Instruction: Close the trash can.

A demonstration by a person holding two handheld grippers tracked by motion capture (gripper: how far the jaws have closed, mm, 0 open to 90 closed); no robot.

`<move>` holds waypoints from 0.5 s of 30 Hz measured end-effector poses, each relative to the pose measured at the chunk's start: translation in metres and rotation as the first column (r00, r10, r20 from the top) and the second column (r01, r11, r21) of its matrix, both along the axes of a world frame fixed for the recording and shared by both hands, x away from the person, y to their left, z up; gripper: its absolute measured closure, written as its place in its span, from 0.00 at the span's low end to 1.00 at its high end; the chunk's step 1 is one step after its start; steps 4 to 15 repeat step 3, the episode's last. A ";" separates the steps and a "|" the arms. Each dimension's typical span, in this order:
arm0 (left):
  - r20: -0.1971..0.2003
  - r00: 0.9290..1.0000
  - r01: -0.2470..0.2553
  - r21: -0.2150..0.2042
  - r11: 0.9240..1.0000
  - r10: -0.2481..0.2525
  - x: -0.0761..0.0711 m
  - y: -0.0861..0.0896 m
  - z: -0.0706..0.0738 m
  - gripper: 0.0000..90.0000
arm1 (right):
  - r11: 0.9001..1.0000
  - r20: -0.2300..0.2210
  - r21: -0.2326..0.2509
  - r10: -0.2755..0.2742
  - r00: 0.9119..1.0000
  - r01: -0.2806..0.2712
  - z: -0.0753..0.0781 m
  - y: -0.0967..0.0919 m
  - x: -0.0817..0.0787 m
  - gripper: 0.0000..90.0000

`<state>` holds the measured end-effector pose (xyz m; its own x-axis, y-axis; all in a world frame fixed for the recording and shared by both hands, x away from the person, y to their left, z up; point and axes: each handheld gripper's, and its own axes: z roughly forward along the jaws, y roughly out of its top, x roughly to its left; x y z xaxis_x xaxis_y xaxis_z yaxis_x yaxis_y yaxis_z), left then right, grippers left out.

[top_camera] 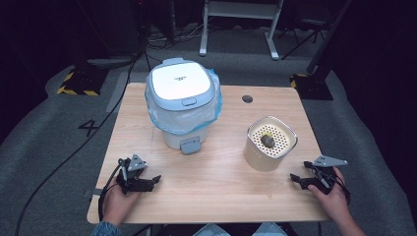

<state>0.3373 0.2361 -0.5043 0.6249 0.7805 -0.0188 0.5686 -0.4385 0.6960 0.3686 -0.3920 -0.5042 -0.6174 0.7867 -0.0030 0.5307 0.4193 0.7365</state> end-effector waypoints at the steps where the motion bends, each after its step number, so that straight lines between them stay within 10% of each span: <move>1: 0.000 1.000 -0.009 0.002 1.000 0.009 0.000 0.000 0.000 0.21 | 1.000 0.000 0.000 0.000 1.000 0.000 0.000 0.000 0.000 0.16; 15: 0.000 1.000 -0.014 0.003 1.000 0.014 0.000 0.000 0.000 0.20 | 1.000 0.000 0.000 0.000 1.000 0.000 0.000 0.000 0.000 0.16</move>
